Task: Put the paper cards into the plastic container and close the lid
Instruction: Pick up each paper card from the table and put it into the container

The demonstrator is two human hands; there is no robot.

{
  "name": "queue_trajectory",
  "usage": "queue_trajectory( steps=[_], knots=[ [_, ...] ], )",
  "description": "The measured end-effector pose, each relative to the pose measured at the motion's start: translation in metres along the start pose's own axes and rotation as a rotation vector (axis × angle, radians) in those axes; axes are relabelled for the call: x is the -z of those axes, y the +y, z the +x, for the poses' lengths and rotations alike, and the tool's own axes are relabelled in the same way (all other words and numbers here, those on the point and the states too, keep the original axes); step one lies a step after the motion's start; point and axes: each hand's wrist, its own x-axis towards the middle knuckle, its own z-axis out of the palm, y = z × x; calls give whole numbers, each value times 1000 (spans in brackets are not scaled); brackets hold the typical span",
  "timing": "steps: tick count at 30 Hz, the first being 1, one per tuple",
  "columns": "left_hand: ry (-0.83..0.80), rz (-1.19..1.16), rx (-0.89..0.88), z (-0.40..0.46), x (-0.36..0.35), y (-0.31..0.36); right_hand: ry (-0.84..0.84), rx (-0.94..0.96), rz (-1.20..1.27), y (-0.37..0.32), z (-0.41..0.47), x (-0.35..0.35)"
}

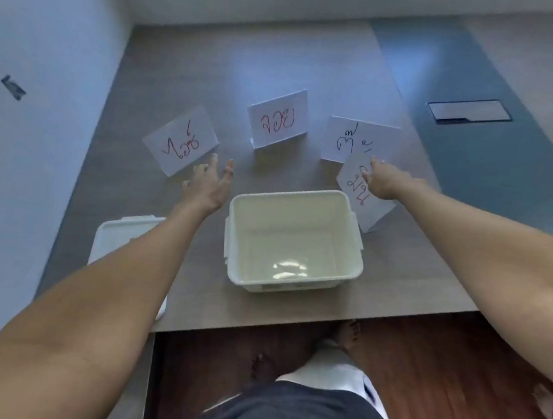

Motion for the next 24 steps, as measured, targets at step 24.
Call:
queue_trajectory(
  steps=[24],
  knots=[
    [39, -534, -169, -58, -71, -28, 432, 60, 465, -15, -47, 8]
  ],
)
